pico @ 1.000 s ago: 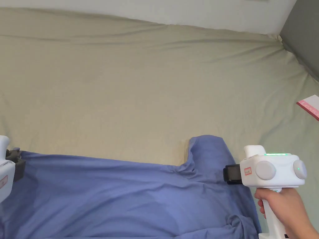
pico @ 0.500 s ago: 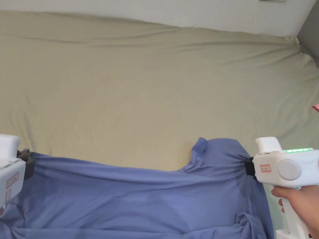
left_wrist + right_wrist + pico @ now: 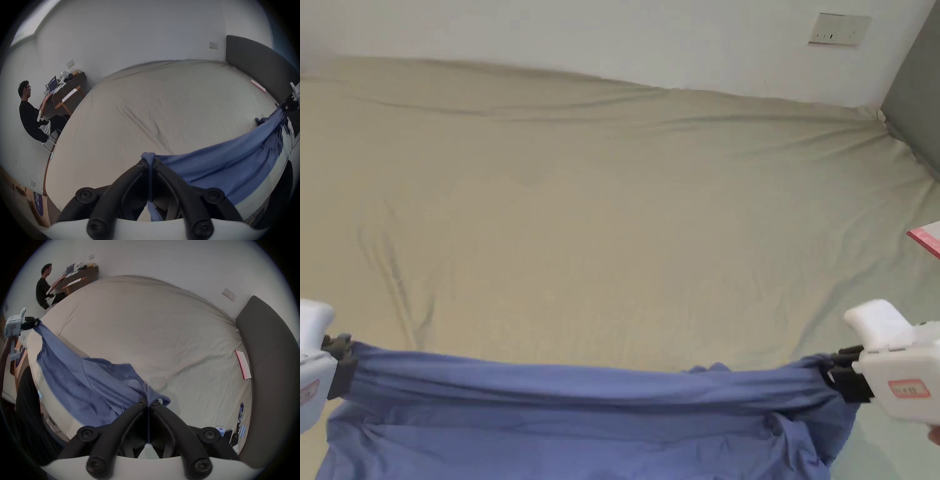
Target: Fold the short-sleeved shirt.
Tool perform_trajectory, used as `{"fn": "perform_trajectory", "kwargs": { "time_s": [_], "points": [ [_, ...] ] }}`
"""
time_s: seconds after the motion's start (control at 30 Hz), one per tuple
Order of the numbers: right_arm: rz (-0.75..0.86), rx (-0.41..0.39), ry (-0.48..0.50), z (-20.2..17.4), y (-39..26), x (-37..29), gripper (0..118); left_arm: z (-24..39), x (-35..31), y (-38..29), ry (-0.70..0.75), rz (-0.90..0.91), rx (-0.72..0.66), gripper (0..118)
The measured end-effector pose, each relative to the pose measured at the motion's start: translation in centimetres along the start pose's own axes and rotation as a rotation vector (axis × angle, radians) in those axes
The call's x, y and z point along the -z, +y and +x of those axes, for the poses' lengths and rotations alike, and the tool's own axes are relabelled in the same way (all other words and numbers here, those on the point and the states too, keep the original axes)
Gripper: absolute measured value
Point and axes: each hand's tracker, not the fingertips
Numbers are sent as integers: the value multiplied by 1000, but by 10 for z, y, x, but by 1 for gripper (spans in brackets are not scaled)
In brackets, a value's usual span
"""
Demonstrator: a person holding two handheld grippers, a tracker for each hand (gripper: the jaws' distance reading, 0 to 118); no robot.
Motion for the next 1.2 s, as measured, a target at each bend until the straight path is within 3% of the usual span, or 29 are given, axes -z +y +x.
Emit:
{"fn": "perform_trajectory", "kwargs": {
  "time_s": [0.17, 0.47, 0.63, 0.9, 0.97, 1.0, 1.03, 1.07, 1.1, 1.13, 1.17, 1.2],
  "points": [
    [-110, -61, 79, -22, -44, 3, 2, 1, 0, -39, -18, -89, 29, 0],
    [-289, -41, 177, -47, -87, 21, 2, 6, 8, -87, -68, -262, 121, 0],
    [-383, 2, 207, -42, -94, 49, 2, 4, 27, -99, -92, -328, 146, 0],
    [-451, -10, 165, -40, -97, 100, 3, 7, 57, -106, -119, -396, 185, 1],
    [-452, -12, 157, -45, -96, 105, 8, 6, 57, -104, -123, -395, 185, 8],
    [-452, -21, 151, -44, -95, 103, 11, 3, 62, -105, -121, -393, 187, 17],
    [-451, -31, 146, -43, -92, 98, 18, 1, 60, -104, -101, -383, 190, 36],
    [-440, -41, 140, -45, -89, 91, 32, -2, 57, -101, -41, -363, 204, 64],
    [-422, -49, 119, -43, -84, 84, 65, -6, 55, -96, -5, -349, 209, 104],
    [-394, -60, 72, -40, -75, 72, 97, -10, 49, -90, -26, -336, 185, 118],
    [-350, -62, 36, -38, -66, 60, 113, -15, 42, -82, -65, -285, 123, 113],
    [-293, -57, 21, -36, -55, 44, 114, -17, 31, -71, -77, -224, 59, 112]
  ]
}}
